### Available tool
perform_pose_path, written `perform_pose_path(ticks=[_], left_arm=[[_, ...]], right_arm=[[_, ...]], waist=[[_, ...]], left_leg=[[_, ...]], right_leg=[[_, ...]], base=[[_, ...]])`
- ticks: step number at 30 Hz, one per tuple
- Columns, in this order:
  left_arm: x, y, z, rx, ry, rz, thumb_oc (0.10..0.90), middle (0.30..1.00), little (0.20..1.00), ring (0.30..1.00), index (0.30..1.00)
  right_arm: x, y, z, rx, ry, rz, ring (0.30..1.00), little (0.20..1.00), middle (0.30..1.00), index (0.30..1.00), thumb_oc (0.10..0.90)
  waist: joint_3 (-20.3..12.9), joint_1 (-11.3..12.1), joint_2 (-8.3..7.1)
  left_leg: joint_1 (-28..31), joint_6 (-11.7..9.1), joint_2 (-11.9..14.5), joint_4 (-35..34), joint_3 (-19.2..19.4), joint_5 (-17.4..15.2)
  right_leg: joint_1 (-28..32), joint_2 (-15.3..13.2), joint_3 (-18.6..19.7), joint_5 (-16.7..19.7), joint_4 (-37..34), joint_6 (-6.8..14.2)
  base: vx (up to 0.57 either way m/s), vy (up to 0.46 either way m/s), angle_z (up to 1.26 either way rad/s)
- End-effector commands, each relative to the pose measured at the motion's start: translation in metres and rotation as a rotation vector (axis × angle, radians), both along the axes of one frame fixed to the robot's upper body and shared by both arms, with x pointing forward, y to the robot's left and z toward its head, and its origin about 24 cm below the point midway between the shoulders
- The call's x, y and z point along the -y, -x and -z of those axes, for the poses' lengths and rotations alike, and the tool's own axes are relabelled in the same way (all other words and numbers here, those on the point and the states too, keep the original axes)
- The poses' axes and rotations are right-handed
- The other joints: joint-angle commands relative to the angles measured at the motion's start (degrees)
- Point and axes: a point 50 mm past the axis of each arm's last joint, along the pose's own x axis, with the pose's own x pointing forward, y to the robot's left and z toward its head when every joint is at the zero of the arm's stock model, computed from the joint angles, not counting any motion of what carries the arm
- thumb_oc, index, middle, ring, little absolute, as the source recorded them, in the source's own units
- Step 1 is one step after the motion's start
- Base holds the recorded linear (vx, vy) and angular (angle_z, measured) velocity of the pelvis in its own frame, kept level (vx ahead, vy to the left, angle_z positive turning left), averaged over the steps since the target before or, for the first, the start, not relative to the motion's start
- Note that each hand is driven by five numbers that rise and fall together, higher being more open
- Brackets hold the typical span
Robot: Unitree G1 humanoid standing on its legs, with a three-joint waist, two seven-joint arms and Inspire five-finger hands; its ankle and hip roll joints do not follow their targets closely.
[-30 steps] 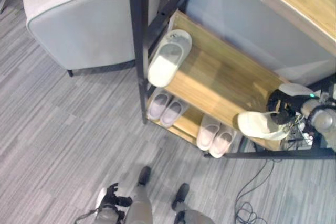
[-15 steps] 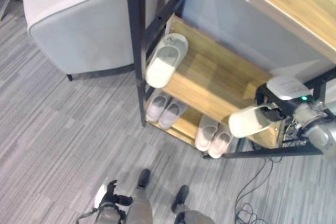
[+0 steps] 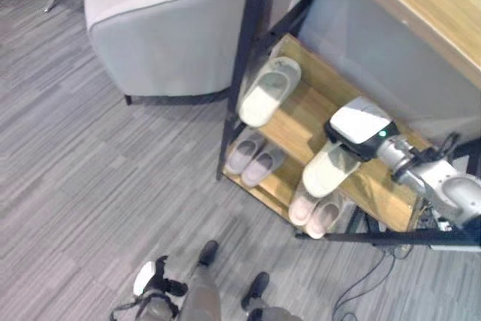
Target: Arrange the slippers neatly on the shoe rack.
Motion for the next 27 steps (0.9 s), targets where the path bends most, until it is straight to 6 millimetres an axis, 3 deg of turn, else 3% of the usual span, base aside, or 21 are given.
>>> perform_pose_path(ticks=[1,13,27], left_arm=[[0.008,0.002,0.002,0.013,-0.028,0.042,0.800,0.900,0.900,0.900,0.900],[0.011,0.001,0.002,0.012,-0.060,0.090,0.800,0.900,0.900,0.900,0.900],[0.023,-0.014,-0.001,0.059,-0.032,0.122,0.800,0.900,0.900,0.900,0.900]], right_arm=[[0.007,-0.013,-0.060,0.285,-0.003,0.038,0.300,0.300,0.300,0.300,0.400],[0.035,-0.020,-0.092,0.476,0.011,0.178,0.300,0.300,0.300,0.300,0.400],[0.042,-0.029,-0.101,0.510,-0.099,0.241,0.300,0.300,0.300,0.300,0.400]], waist=[[-2.00,0.89,0.46],[-1.45,3.06,1.01],[-0.79,4.26,1.16]], left_leg=[[4.97,0.91,-0.89,-2.36,1.83,-6.45],[2.91,0.90,-2.10,-2.36,-1.42,-5.73],[2.15,0.69,-2.67,-2.36,-3.06,-5.76]], right_leg=[[-0.58,-1.98,4.96,0.65,0.38,4.09],[-0.53,-2.76,1.52,0.42,0.47,4.36],[-0.37,-2.82,-0.04,0.12,0.59,4.26]], base=[[0.00,0.014,0.19],[0.03,0.008,0.19],[0.02,0.001,0.09]])
